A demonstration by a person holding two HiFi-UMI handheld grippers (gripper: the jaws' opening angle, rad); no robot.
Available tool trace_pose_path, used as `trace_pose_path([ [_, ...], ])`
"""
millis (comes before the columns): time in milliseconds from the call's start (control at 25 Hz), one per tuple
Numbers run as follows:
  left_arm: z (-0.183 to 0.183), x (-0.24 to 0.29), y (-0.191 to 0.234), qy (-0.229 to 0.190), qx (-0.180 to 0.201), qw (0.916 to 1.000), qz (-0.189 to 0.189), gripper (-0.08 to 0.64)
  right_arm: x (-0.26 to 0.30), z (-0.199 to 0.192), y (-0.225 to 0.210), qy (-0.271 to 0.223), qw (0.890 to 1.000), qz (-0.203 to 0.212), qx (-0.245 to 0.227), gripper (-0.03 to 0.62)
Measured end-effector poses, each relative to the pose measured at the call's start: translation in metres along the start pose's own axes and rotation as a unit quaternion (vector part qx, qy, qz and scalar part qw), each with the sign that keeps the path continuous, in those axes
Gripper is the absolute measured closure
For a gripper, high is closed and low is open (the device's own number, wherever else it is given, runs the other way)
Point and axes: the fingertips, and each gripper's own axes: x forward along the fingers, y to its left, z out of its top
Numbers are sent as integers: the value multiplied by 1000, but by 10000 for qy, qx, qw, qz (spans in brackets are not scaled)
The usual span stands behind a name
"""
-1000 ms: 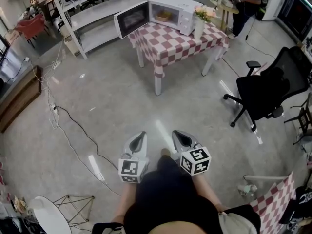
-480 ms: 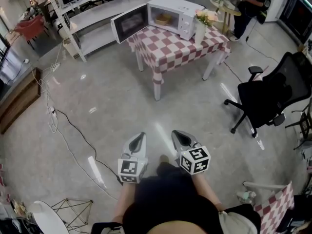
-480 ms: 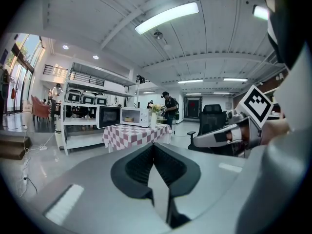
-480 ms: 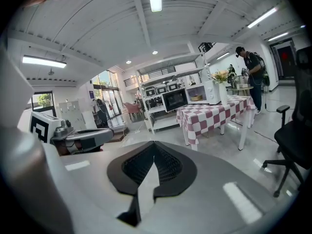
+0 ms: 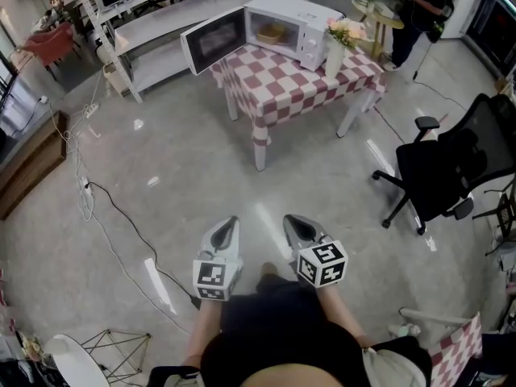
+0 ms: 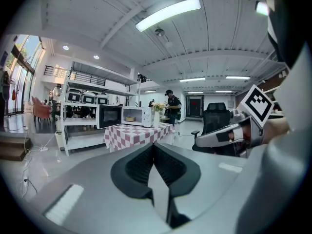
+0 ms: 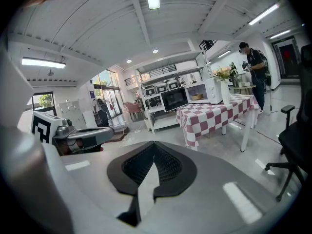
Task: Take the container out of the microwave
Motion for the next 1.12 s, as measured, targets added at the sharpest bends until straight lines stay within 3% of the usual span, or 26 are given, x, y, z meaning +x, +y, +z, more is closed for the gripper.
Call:
trace_pose_path([
  [600, -1, 27, 3, -23, -94, 9995, 295, 551, 20, 13, -26, -2, 9997, 243, -50, 591],
  [1120, -3, 19, 0, -31, -192, 9985, 512, 551, 20, 9, -20, 105, 9987, 498, -81, 591],
])
